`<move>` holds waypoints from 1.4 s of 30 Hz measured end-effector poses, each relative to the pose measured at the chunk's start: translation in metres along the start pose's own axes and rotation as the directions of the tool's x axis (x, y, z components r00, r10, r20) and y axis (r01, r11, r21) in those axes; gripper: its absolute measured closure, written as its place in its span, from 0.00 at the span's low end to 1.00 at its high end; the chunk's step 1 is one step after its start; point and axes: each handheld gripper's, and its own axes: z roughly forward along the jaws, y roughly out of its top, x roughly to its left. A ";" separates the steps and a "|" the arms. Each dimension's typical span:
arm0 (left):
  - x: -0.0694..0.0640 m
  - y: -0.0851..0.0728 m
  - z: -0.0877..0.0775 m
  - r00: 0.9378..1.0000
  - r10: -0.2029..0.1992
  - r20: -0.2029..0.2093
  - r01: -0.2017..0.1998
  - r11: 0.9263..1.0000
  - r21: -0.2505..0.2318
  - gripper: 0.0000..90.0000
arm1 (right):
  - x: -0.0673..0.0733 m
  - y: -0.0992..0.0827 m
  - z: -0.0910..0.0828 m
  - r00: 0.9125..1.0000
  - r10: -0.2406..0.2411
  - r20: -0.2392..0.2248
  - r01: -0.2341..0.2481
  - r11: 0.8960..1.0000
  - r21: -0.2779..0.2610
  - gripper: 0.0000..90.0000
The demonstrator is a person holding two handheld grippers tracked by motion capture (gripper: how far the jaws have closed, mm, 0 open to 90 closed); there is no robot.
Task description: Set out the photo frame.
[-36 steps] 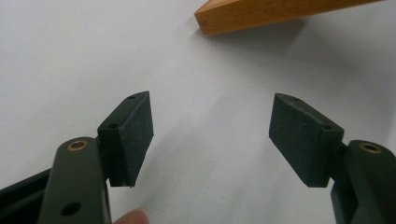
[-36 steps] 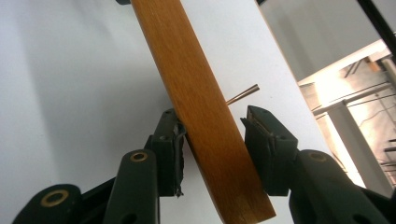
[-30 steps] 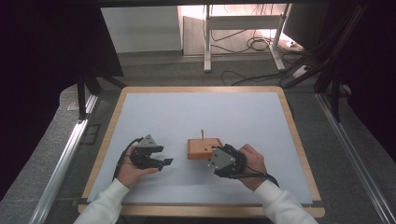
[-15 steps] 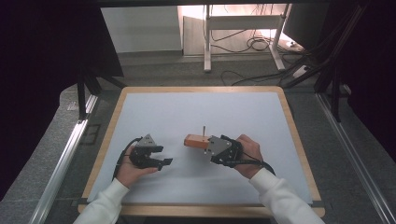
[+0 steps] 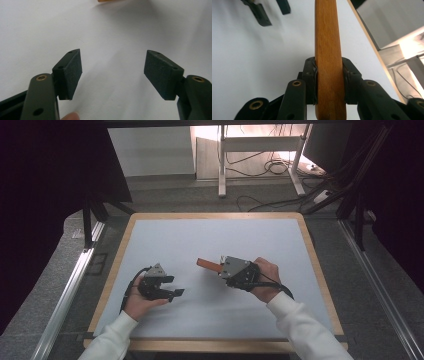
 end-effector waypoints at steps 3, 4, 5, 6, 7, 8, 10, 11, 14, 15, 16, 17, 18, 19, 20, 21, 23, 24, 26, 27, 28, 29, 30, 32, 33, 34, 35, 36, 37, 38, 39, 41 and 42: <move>0.000 0.000 0.000 1.000 0.004 0.002 -0.004 1.000 -0.001 0.33 | 0.002 0.003 -0.004 0.999 -0.011 -0.039 0.011 1.000 -0.009 0.77; -0.001 0.000 0.001 1.000 0.004 0.001 -0.004 1.000 -0.004 0.33 | 0.002 0.004 -0.006 0.998 -0.009 -0.063 0.008 1.000 -0.017 0.77; -0.001 0.000 0.001 1.000 0.004 0.001 -0.004 1.000 -0.004 0.33 | 0.002 0.005 -0.007 0.997 -0.004 -0.079 0.002 1.000 -0.024 0.77; 0.000 0.000 0.000 1.000 0.007 0.001 -0.007 1.000 -0.002 0.33 | 0.002 0.006 -0.010 0.995 -0.002 -0.098 -0.001 1.000 -0.027 0.77; 0.000 0.000 0.000 1.000 0.008 0.001 -0.008 1.000 -0.001 0.33 | 0.002 0.006 -0.012 0.993 -0.002 -0.117 -0.003 0.999 -0.037 0.77; 0.000 0.000 0.000 1.000 0.008 0.001 -0.008 1.000 0.000 0.33 | 0.003 0.007 -0.014 0.992 -0.002 -0.129 -0.004 0.999 -0.046 0.77; 0.001 0.000 0.001 1.000 0.005 0.002 -0.005 1.000 0.001 0.33 | 0.004 0.008 -0.017 0.988 -0.001 -0.156 -0.008 0.998 -0.057 0.77; 0.001 0.000 0.001 1.000 0.006 0.003 -0.006 1.000 0.000 0.33 | 0.005 0.008 -0.018 0.986 0.003 -0.167 -0.013 0.998 -0.060 0.77; 0.000 0.000 0.001 1.000 0.005 0.005 -0.005 1.000 0.000 0.33 | 0.003 0.007 -0.018 0.986 0.013 -0.167 -0.025 0.997 -0.067 0.77; 0.000 0.000 0.001 1.000 0.004 0.005 -0.004 1.000 -0.002 0.33 | 0.001 0.006 -0.017 0.986 0.029 -0.163 -0.041 0.997 -0.070 0.77; 0.000 0.000 0.001 1.000 0.005 0.004 -0.005 1.000 -0.003 0.33 | -0.002 0.005 -0.017 0.987 0.039 -0.156 -0.050 0.996 -0.073 0.76; 0.000 0.001 0.001 1.000 0.005 0.005 -0.005 1.000 -0.001 0.33 | -0.005 0.004 -0.016 0.988 0.056 -0.144 -0.067 0.995 -0.077 0.76; 0.000 0.001 0.001 1.000 0.006 0.006 -0.006 1.000 -0.001 0.33 | -0.008 0.004 -0.015 0.988 0.070 -0.135 -0.081 0.994 -0.076 0.76; 0.000 0.001 0.001 1.000 0.006 0.005 -0.006 1.000 0.000 0.33 | -0.011 0.003 -0.013 0.988 0.082 -0.130 -0.093 0.993 -0.077 0.76; 0.000 0.001 0.002 1.000 0.006 0.006 -0.006 1.000 0.001 0.33 | -0.014 0.002 -0.011 0.986 0.102 -0.129 -0.113 0.991 -0.076 0.75; 0.000 0.000 0.002 1.000 0.006 0.007 -0.006 1.000 0.001 0.33 | -0.018 0.002 -0.009 0.985 0.119 -0.124 -0.129 0.989 -0.076 0.75; 0.000 0.000 0.002 1.000 0.006 0.007 -0.006 1.000 0.002 0.33 | -0.023 0.001 -0.006 0.985 0.135 -0.110 -0.144 0.987 -0.074 0.74; 0.000 0.000 0.002 1.000 0.009 0.007 -0.009 1.000 0.002 0.33 | -0.027 0.000 -0.005 0.984 0.144 -0.102 -0.152 0.986 -0.074 0.74; 0.000 0.001 0.002 1.000 0.008 0.009 -0.008 1.000 0.001 0.33 | -0.034 -0.002 -0.001 0.982 0.169 -0.082 -0.175 0.982 -0.071 0.72; 0.000 0.001 0.003 1.000 0.009 0.008 -0.009 1.000 0.002 0.33 | -0.038 -0.004 0.001 0.979 0.185 -0.084 -0.191 0.979 -0.073 0.72; -0.001 0.001 0.003 1.000 0.010 0.007 -0.010 1.000 0.001 0.33 | -0.042 -0.005 0.003 0.976 0.201 -0.083 -0.207 0.975 -0.076 0.71; -0.001 0.001 0.003 1.000 0.006 0.008 -0.006 1.000 0.003 0.33 | -0.046 -0.007 0.004 0.975 0.209 -0.081 -0.215 0.974 -0.076 0.70; -0.001 0.001 0.003 1.000 0.008 0.009 -0.008 1.000 0.006 0.33 | -0.049 -0.008 0.006 0.973 0.216 -0.078 -0.222 0.972 -0.077 0.69; -0.001 0.001 0.004 1.000 0.009 0.010 -0.009 1.000 0.006 0.33 | -0.053 -0.011 0.009 0.968 0.239 -0.071 -0.244 0.967 -0.076 0.67; -0.001 0.001 0.004 1.000 0.010 0.010 -0.010 1.000 0.006 0.33 | -0.055 -0.012 0.010 0.967 0.247 -0.068 -0.252 0.965 -0.078 0.66; -0.001 0.001 0.004 1.000 0.010 0.009 -0.010 1.000 0.006 0.33 | -0.057 -0.014 0.012 0.966 0.251 -0.059 -0.255 0.964 -0.074 0.65; -0.001 0.001 0.004 1.000 0.009 0.009 -0.009 1.000 0.007 0.33 | -0.058 -0.014 0.013 0.965 0.256 -0.052 -0.259 0.963 -0.072 0.63; -0.001 0.000 0.005 1.000 0.008 0.009 -0.008 1.000 0.007 0.33 | -0.059 -0.015 0.014 0.965 0.257 -0.039 -0.260 0.963 -0.068 0.62; -0.001 0.000 0.005 1.000 0.008 0.009 -0.008 1.000 0.007 0.33 | -0.061 -0.017 0.016 0.964 0.264 -0.027 -0.265 0.962 -0.063 0.60; 0.000 0.001 0.005 1.000 0.012 0.010 -0.012 1.000 0.008 0.33 | -0.062 -0.018 0.017 0.963 0.269 -0.025 -0.270 0.961 -0.062 0.59; -0.001 0.001 0.005 1.000 0.014 0.008 -0.014 1.000 0.010 0.33 | -0.064 -0.019 0.019 0.961 0.275 -0.024 -0.276 0.959 -0.062 0.59; -0.001 0.001 0.005 1.000 0.016 0.007 -0.016 1.000 0.010 0.33 | -0.067 -0.021 0.022 0.955 0.295 -0.018 -0.296 0.953 -0.059 0.57; -0.001 0.001 0.005 1.000 0.016 0.007 -0.016 1.000 0.009 0.33 | -0.068 -0.022 0.024 0.952 0.305 -0.013 -0.305 0.951 -0.057 0.56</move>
